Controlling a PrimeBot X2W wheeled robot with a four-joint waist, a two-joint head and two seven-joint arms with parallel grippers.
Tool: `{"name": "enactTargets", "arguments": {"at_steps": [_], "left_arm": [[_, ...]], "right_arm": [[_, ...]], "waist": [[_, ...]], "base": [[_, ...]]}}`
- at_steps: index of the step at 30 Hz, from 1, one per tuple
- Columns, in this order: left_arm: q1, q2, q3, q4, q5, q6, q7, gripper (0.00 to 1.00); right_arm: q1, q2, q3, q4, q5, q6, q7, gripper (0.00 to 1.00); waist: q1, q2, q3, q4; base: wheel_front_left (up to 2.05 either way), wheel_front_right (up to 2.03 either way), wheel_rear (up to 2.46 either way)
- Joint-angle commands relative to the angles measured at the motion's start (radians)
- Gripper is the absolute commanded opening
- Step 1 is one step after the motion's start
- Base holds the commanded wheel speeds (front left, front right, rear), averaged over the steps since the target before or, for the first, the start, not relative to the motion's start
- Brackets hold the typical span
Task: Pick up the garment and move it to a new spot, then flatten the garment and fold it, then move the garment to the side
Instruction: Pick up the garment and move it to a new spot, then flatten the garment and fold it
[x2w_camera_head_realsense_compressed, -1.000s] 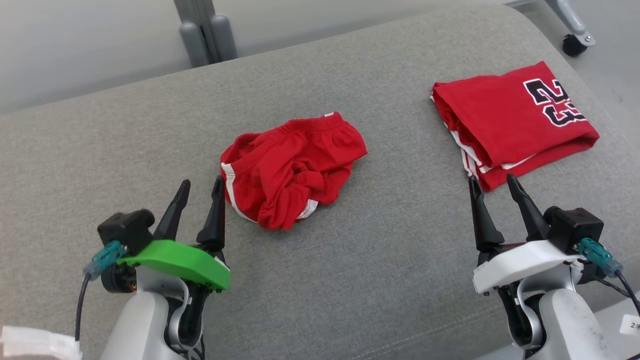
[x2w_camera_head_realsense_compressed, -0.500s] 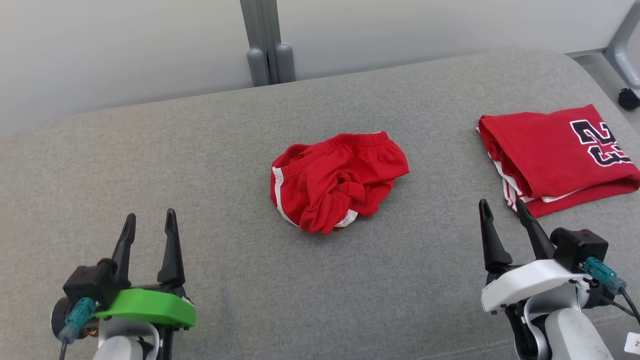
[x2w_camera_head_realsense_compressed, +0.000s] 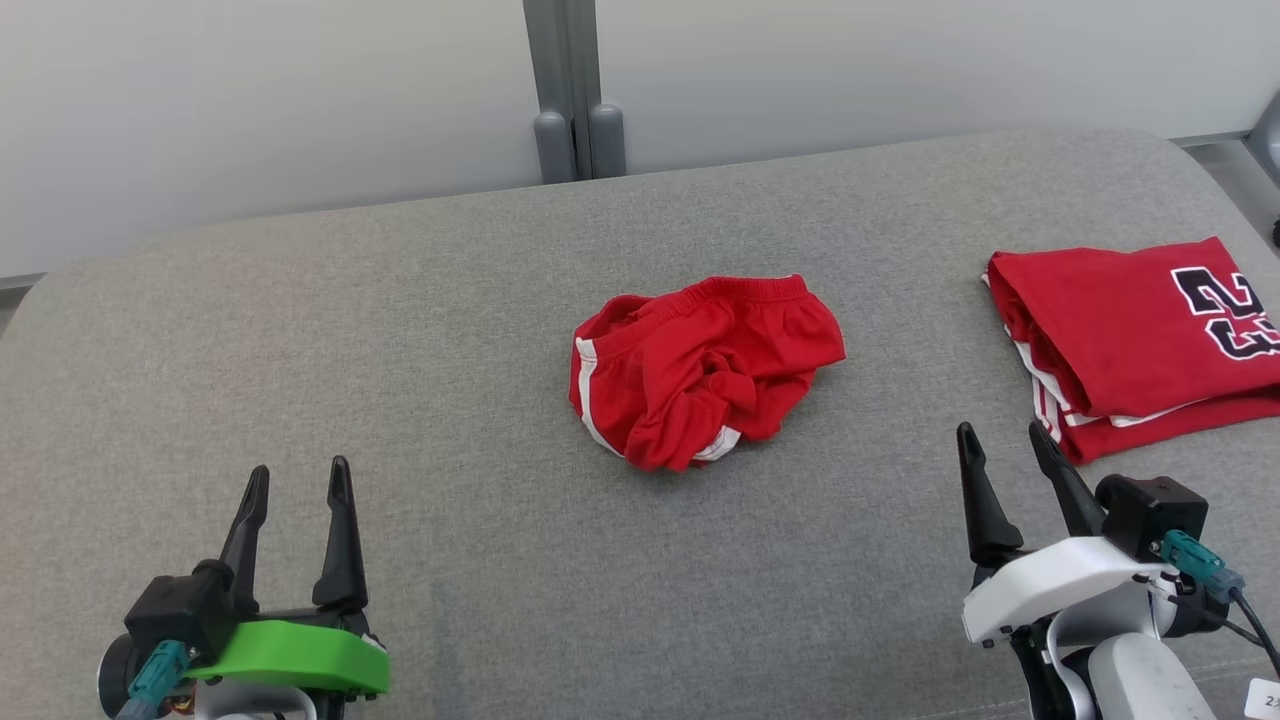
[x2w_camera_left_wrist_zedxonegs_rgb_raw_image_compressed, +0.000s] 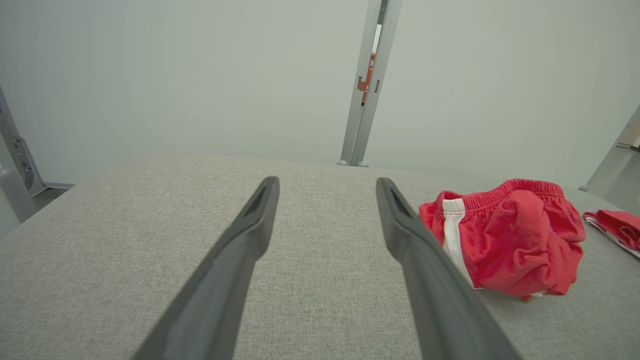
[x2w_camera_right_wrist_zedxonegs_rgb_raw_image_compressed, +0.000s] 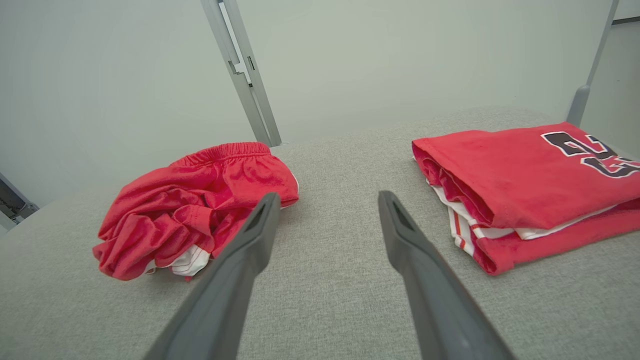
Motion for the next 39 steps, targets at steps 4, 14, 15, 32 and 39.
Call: {"name": "enactTargets", "arguments": {"at_steps": [4, 14, 15, 32, 39], "left_arm": [[0.014, -0.011, 0.013, -0.007, 0.015, -0.009, -0.003, 1.0], [-0.001, -0.018, 0.039, -0.001, 0.01, -0.015, -0.003, 1.0], [-0.008, -0.019, 0.042, 0.003, 0.012, -0.015, -0.003, 1.0], [-0.557, 0.019, -0.366, 0.299, -0.147, -0.017, 0.328, 1.0], [-0.747, 0.083, -0.542, 0.392, -0.215, -0.017, 0.461, 1.0]], "right_arm": [[0.005, -0.001, 0.002, -0.002, -0.003, -0.001, 0.004, 1.0], [0.001, -0.001, 0.008, -0.003, 0.002, -0.001, -0.002, 1.0], [-0.002, -0.001, 0.009, -0.003, 0.004, -0.001, -0.002, 1.0], [-0.069, -0.001, 0.064, 0.008, 0.036, -0.001, -0.032, 1.0], [-0.113, -0.001, 0.11, 0.032, 0.065, -0.001, -0.066, 1.0]], "waist": [[0.0, -0.0001, 0.006, 0.003], [0.0, -0.0001, 0.017, -0.006], [0.0, -0.0001, 0.019, -0.008], [0.0, -0.0001, 0.147, -0.156], [0.0, -0.0001, 0.227, -0.298]], "base": [[0.0, 0.0, 0.0], [0.0, 0.0, 0.0], [0.0, 0.0, 0.0], [0.0, 0.0, 0.0], [0.0, 0.0, 0.0]]}}
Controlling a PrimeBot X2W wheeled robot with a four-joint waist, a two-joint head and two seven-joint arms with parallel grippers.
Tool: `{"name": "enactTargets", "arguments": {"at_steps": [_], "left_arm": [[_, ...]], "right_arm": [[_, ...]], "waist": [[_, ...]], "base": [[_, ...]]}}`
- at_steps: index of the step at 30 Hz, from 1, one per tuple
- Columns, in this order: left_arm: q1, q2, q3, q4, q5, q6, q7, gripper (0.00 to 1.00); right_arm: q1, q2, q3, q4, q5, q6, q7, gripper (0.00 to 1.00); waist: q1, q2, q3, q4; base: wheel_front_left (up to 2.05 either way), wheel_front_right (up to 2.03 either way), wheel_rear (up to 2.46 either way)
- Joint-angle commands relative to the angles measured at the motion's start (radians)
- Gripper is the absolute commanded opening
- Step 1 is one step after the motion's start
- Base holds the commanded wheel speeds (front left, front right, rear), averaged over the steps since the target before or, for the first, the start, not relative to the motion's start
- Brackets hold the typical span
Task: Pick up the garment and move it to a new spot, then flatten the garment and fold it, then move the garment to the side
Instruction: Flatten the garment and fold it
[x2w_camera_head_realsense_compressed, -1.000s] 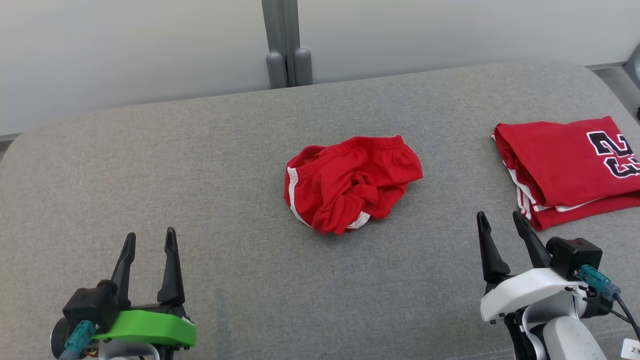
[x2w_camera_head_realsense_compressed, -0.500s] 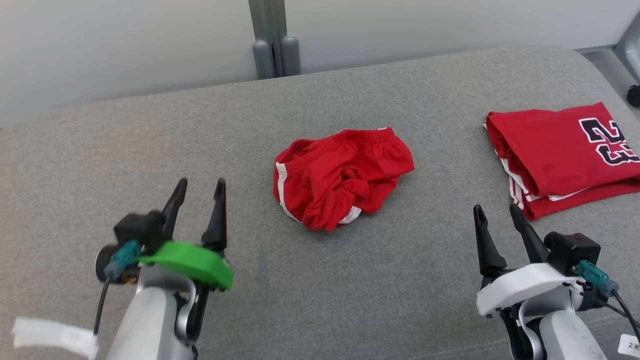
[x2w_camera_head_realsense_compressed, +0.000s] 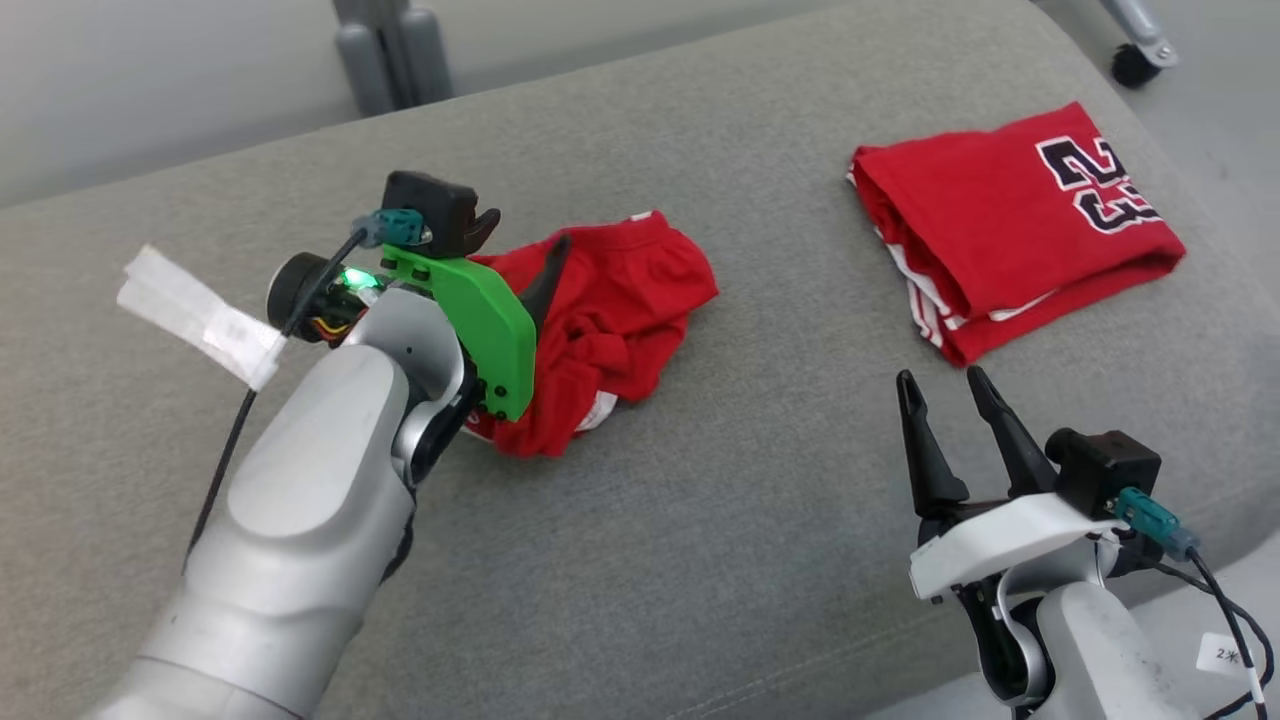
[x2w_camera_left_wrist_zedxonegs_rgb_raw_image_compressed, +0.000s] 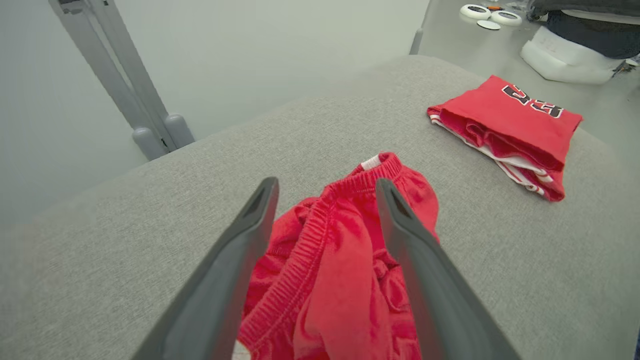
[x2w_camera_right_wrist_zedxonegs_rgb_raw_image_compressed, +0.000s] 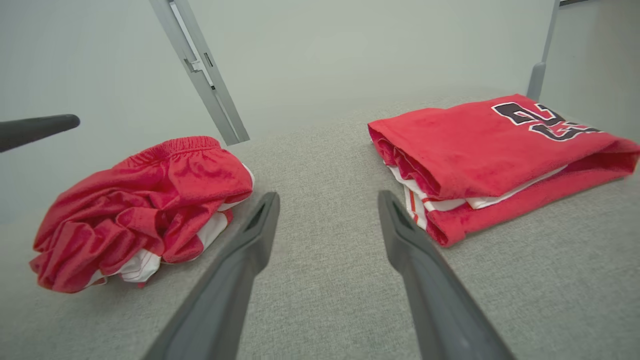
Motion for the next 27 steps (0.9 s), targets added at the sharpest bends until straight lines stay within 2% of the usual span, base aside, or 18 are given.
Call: {"name": "enactTargets", "arguments": {"at_steps": [1, 6, 10, 15, 21, 25, 26, 27], "left_arm": [[-0.039, 0.031, -0.037, 0.012, 0.001, -0.002, 0.019, 1.0], [-0.121, 0.096, -0.186, 0.05, -0.035, -0.002, 0.084, 1.0], [-0.168, 0.116, -0.233, 0.081, -0.086, -0.001, 0.124, 1.0], [-0.219, 0.102, -0.255, 0.129, -0.129, -0.001, 0.175, 1.0], [-0.25, 0.07, -0.281, 0.193, -0.176, -0.001, 0.296, 1.0], [-0.23, 0.033, -0.312, 0.211, -0.192, 0.0, 0.363, 1.0], [-0.22, 0.022, -0.318, 0.205, -0.205, 0.0, 0.369, 0.83], [-0.213, 0.014, -0.327, 0.193, -0.217, 0.0, 0.37, 0.21]], "right_arm": [[-0.021, -0.001, 0.005, 0.007, 0.008, -0.001, -0.012, 1.0], [-0.032, 0.0, 0.015, 0.032, 0.029, -0.001, -0.036, 1.0], [-0.033, 0.0, 0.021, 0.049, 0.04, -0.001, -0.047, 1.0], [-0.038, 0.0, 0.027, 0.062, 0.043, -0.001, -0.056, 1.0], [-0.052, 0.0, 0.041, 0.071, 0.044, -0.001, -0.06, 1.0], [-0.051, 0.0, 0.035, 0.076, 0.038, -0.001, -0.062, 1.0], [-0.05, 0.0, 0.033, 0.076, 0.036, -0.001, -0.062, 1.0], [-0.05, 0.0, 0.031, 0.077, 0.035, -0.001, -0.062, 1.0]], "waist": [[0.0, -0.0001, 0.087, -0.118], [0.0, -0.0001, 0.119, -0.193], [0.0, -0.0001, 0.134, -0.218], [0.0, -0.0001, 0.136, -0.226], [0.0, -0.0001, 0.128, -0.228], [0.0, -0.0001, 0.121, -0.218], [0.0, -0.0001, 0.12, -0.216], [0.0, -0.0001, 0.119, -0.213]], "base": [[0.0, 0.0, 0.0], [0.0, 0.0, 0.0], [0.0, 0.0, 0.0], [0.0, 0.0, 0.0], [0.0, 0.0, 0.0], [0.0, 0.0, 0.0], [0.0, 0.0, 0.0], [0.0, 0.0, 0.0]]}}
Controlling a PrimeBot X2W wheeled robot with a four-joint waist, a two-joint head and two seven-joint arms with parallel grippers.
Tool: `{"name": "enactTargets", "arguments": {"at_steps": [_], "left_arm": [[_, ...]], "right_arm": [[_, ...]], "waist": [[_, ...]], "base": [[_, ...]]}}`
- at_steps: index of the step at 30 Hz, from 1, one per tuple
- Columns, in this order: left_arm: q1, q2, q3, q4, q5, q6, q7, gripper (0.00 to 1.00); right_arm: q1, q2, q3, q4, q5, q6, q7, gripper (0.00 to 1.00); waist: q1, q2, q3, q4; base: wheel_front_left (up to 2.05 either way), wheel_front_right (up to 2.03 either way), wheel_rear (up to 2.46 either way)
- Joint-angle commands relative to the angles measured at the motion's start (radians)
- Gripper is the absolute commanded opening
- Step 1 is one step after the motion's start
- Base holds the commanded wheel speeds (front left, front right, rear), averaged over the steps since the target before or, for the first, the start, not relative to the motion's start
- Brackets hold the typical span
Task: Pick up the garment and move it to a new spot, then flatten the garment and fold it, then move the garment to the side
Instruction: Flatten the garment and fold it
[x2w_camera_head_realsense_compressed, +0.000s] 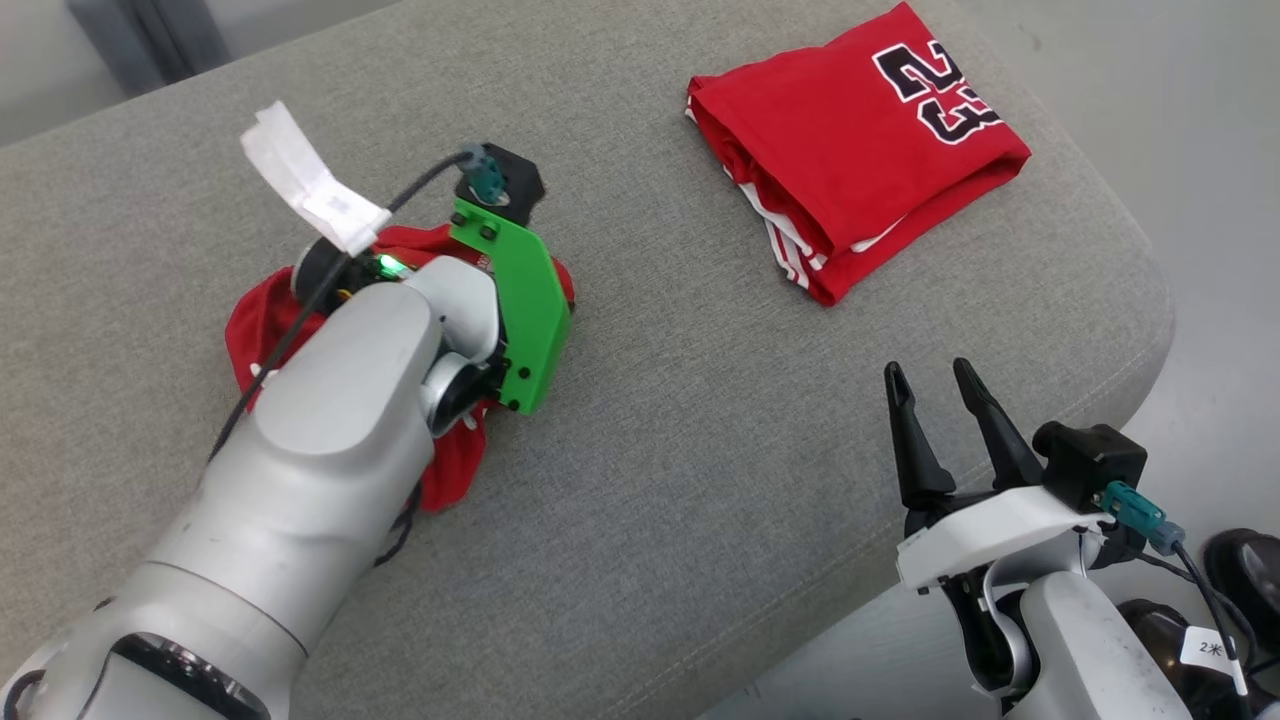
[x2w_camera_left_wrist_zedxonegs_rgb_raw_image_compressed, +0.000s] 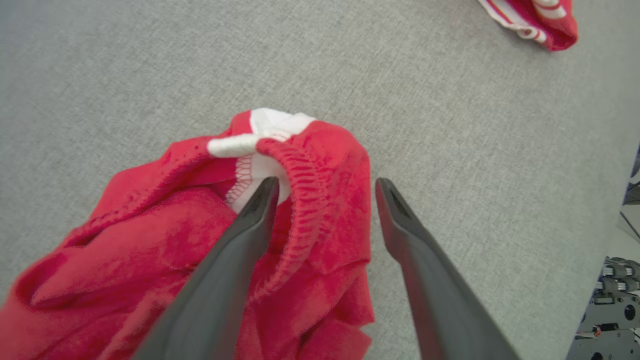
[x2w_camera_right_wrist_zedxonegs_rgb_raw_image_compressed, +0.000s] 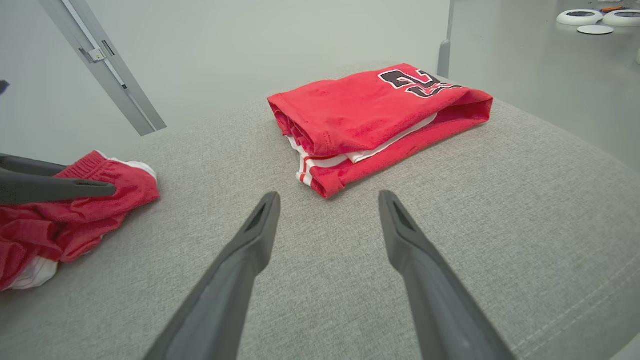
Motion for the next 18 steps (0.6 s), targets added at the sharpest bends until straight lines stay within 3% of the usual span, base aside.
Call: {"name": "enactTargets", "arguments": {"at_steps": [1, 5, 12, 14, 18], "left_arm": [[0.018, -0.006, -0.013, -0.017, -0.013, 0.001, -0.012, 0.0], [0.018, 0.006, -0.034, -0.06, -0.019, 0.001, -0.101, 0.0], [-0.089, -0.013, 0.013, -0.114, 0.05, 0.001, -0.469, 0.0], [-0.114, -0.02, 0.006, -0.146, 0.04, 0.001, -0.533, 0.0], [-0.163, 0.027, -0.026, -0.233, 0.025, 0.001, -0.638, 0.0]], "right_arm": [[-0.005, 0.0, -0.004, 0.003, -0.005, -0.001, -0.004, 1.0], [-0.012, 0.0, -0.006, 0.003, -0.006, -0.001, -0.005, 1.0], [0.004, 0.0, -0.036, 0.005, -0.022, -0.001, -0.006, 1.0], [0.01, 0.0, -0.04, 0.004, -0.026, -0.001, -0.001, 1.0], [0.019, -0.001, -0.049, -0.007, -0.036, -0.001, 0.01, 1.0]], "waist": [[0.0, 0.0, -0.002, 0.006], [0.0, 0.0, -0.003, 0.015], [0.0, 0.0, -0.018, 0.062], [0.0, 0.0, -0.028, 0.077], [0.0, 0.0, -0.049, 0.115]], "base": [[0.0, 0.0, 0.0], [0.0, 0.0, 0.0], [0.0, 0.0, 0.0], [0.0, 0.0, 0.0], [0.0, 0.0, 0.0]]}}
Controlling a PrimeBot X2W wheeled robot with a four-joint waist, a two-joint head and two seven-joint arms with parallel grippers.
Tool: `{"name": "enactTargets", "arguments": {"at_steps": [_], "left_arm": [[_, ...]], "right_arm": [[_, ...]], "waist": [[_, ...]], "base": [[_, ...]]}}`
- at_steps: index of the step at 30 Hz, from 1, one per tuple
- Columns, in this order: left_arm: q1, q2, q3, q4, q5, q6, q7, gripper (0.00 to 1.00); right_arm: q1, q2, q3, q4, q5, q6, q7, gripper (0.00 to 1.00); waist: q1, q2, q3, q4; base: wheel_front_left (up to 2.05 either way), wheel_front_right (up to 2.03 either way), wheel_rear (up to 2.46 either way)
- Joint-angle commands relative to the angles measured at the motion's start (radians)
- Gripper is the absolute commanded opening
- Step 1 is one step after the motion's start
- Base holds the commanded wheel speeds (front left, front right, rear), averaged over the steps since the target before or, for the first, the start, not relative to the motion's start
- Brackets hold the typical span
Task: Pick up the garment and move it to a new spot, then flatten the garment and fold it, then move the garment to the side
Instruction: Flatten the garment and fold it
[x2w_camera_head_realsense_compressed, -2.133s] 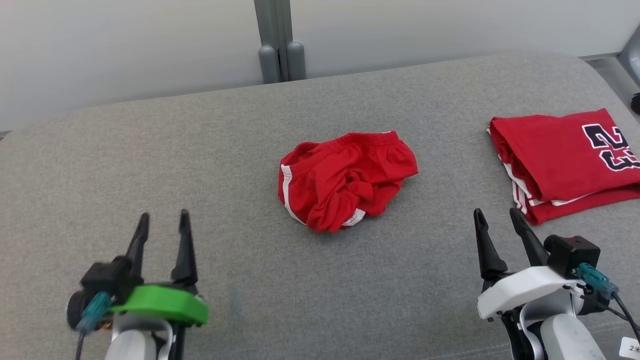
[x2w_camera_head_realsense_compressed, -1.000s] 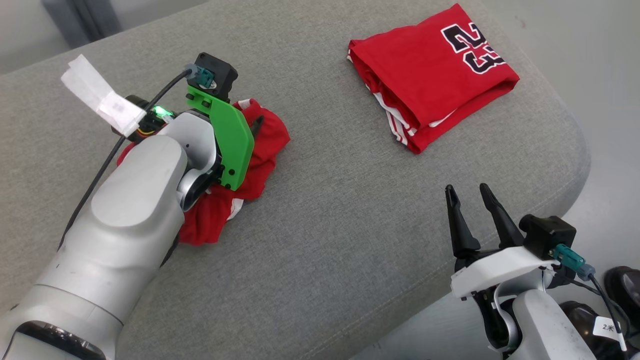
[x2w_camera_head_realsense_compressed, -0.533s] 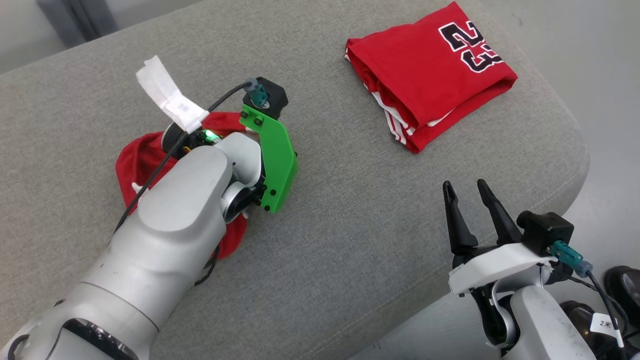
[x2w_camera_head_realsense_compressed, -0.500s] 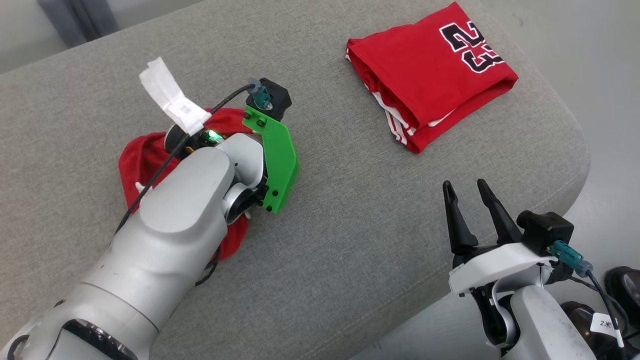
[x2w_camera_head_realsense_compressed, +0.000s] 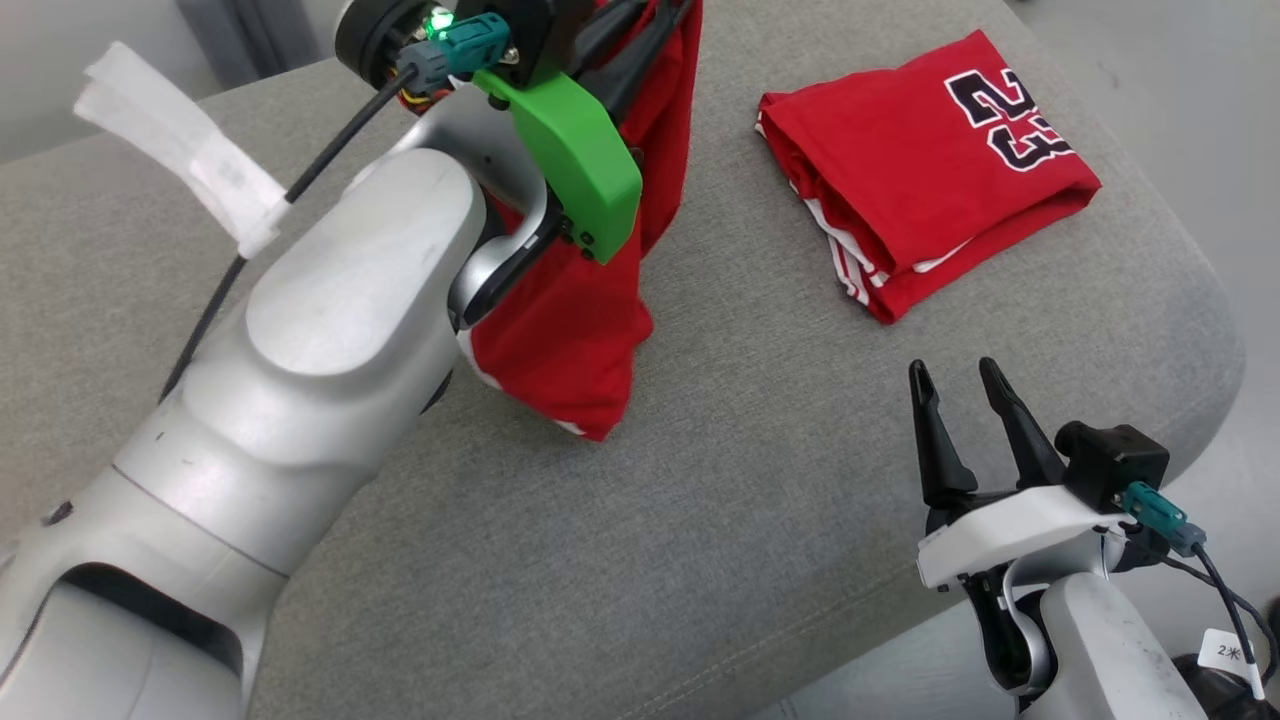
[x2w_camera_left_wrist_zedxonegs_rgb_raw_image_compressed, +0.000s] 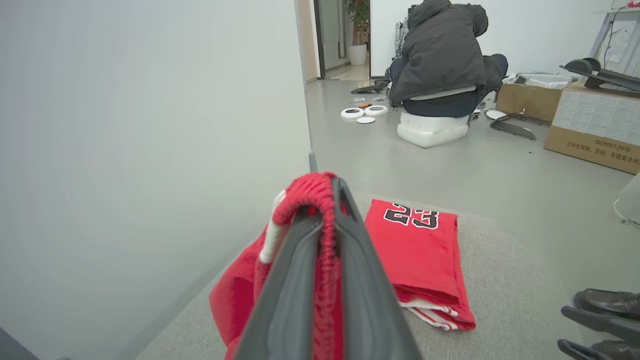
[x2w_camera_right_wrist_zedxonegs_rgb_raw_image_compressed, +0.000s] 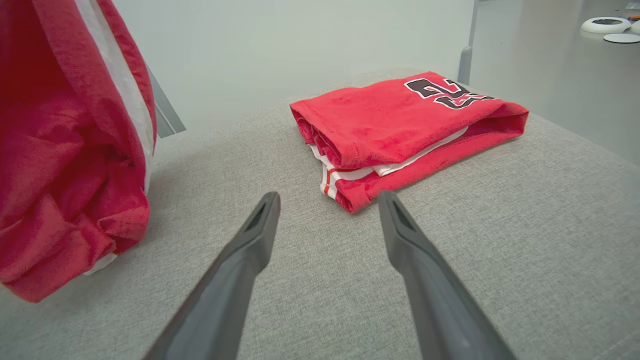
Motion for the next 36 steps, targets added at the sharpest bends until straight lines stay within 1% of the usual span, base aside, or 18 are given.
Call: {"name": "enactTargets", "arguments": {"at_steps": [1, 5, 8, 10, 13, 14, 17, 19, 23, 25, 27, 29, 31, 34, 36], "left_arm": [[-0.006, 0.03, -0.016, -0.022, -0.011, 0.002, -0.017, 0.0], [0.071, 0.087, -0.104, -0.125, -0.062, 0.002, -0.011, 0.0], [0.172, 0.153, -0.168, -0.199, -0.112, 0.002, -0.005, 0.0], [0.25, 0.195, -0.214, -0.222, -0.108, 0.002, 0.007, 0.0], [0.361, 0.229, -0.268, -0.246, -0.13, 0.003, 0.019, 0.0], [0.388, 0.247, -0.282, -0.248, -0.123, 0.01, 0.019, 0.0], [0.458, 0.277, -0.31, -0.235, -0.125, 0.023, 0.027, 0.0], [0.482, 0.286, -0.309, -0.218, -0.127, 0.045, 0.014, 0.0], [0.505, 0.31, -0.286, -0.152, -0.108, 0.123, -0.016, 0.0], [0.517, 0.309, -0.256, -0.115, -0.13, 0.165, -0.041, 0.0], [0.524, 0.307, -0.233, -0.086, -0.144, 0.195, -0.057, 0.0], [0.537, 0.301, -0.214, -0.059, -0.168, 0.212, -0.07, 0.0], [0.55, 0.293, -0.195, -0.034, -0.188, 0.22, -0.082, 0.0], [0.57, 0.272, -0.148, -0.008, -0.243, 0.223, -0.122, 0.0], [0.587, 0.253, -0.099, -0.003, -0.285, 0.226, -0.155, 0.0]], "right_arm": [[0.015, -0.001, -0.007, -0.006, -0.009, -0.001, 0.004, 1.0], [0.034, -0.001, -0.028, -0.022, -0.025, -0.001, 0.021, 1.0], [0.042, -0.001, -0.035, -0.039, -0.034, -0.001, 0.037, 1.0], [0.048, -0.001, -0.039, -0.05, -0.037, -0.001, 0.043, 1.0], [0.056, -0.002, -0.046, -0.064, -0.045, -0.001, 0.055, 1.0], [0.057, -0.001, -0.045, -0.069, -0.047, -0.001, 0.061, 1.0], [0.058, -0.001, -0.044, -0.083, -0.051, -0.001, 0.073, 1.0], [0.061, -0.001, -0.04, -0.088, -0.049, -0.001, 0.079, 1.0], [0.065, -0.002, -0.034, -0.091, -0.044, -0.001, 0.087, 1.0], [0.066, -0.002, -0.031, -0.091, -0.04, -0.001, 0.089, 1.0], [0.069, -0.002, -0.029, -0.09, -0.039, -0.001, 0.089, 1.0], [0.071, -0.002, -0.028, -0.088, -0.036, -0.001, 0.089, 1.0], [0.073, -0.002, -0.029, -0.086, -0.035, -0.001, 0.089, 1.0], [0.075, -0.002, -0.03, -0.085, -0.036, -0.001, 0.089, 1.0], [0.08, -0.002, -0.032, -0.087, -0.038, -0.001, 0.091, 1.0]], "waist": [[0.0, 0.0, -0.024, 0.041], [0.0, 0.0, -0.036, 0.11], [0.0, 0.0, -0.044, 0.162], [0.0, 0.0, -0.051, 0.194], [0.0, 0.0, -0.062, 0.237], [0.0, 0.0, -0.066, 0.251], [0.0, 0.0, -0.077, 0.285], [0.0, 0.0, -0.086, 0.301], [0.0, 0.0, -0.098, 0.32], [0.0, 0.0, -0.103, 0.324], [0.0, 0.0, -0.106, 0.325], [0.0, 0.0, -0.109, 0.325], [0.0, 0.0, -0.112, 0.324], [0.0, 0.0, -0.118, 0.32], [0.0, 0.0, -0.124, 0.318]], "base": [[0.0, 0.0, 0.0], [0.0, 0.0, 0.0], [0.0, 0.0, 0.0], [0.0, 0.0, 0.0], [0.0, 0.0, 0.0], [0.0, 0.0, 0.0], [0.0, 0.0, 0.0], [0.0, 0.0, 0.0], [0.0, 0.0, 0.0], [0.0, 0.0, 0.0], [0.0, 0.0, 0.0], [0.0, 0.0, 0.0], [0.0, 0.0, 0.0], [0.0, 0.0, 0.0], [0.0, 0.0, 0.0]]}}
